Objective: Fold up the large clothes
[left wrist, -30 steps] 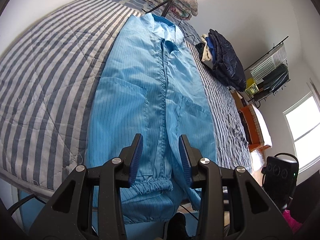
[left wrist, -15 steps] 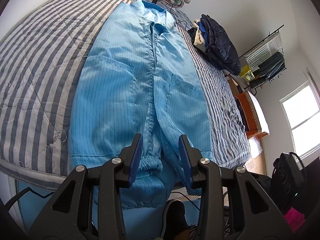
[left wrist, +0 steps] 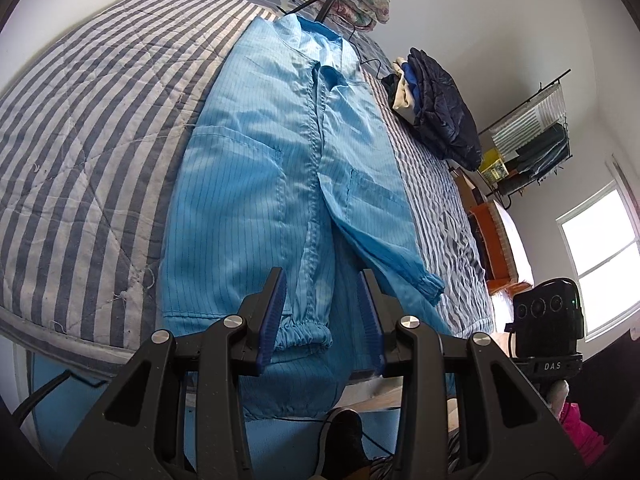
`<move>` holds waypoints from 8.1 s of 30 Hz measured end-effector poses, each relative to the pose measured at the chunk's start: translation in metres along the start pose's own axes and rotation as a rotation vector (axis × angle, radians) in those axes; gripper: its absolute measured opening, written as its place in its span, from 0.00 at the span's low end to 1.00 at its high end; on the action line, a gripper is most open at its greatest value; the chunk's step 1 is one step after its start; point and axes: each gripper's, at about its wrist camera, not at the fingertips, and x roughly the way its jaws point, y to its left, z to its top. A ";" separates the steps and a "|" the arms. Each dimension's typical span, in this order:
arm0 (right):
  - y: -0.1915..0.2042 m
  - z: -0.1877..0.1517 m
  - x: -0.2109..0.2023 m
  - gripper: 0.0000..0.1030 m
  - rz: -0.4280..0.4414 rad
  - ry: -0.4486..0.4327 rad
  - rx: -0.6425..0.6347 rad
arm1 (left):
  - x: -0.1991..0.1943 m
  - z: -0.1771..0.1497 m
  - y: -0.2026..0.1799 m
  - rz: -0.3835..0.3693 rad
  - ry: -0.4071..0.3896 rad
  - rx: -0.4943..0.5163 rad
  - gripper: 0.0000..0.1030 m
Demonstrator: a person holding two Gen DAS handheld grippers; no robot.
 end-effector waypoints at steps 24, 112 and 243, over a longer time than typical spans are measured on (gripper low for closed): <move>-0.020 0.030 0.018 0.26 -0.452 0.036 -0.165 | 0.093 -0.007 -0.037 0.099 0.177 0.107 0.12; 0.068 0.065 0.165 0.26 -0.493 0.148 -0.561 | 0.024 -0.012 0.045 0.169 0.144 0.029 0.41; 0.010 0.262 0.033 0.37 -0.511 -0.362 -0.352 | 0.118 0.235 0.014 0.136 -0.114 0.075 0.48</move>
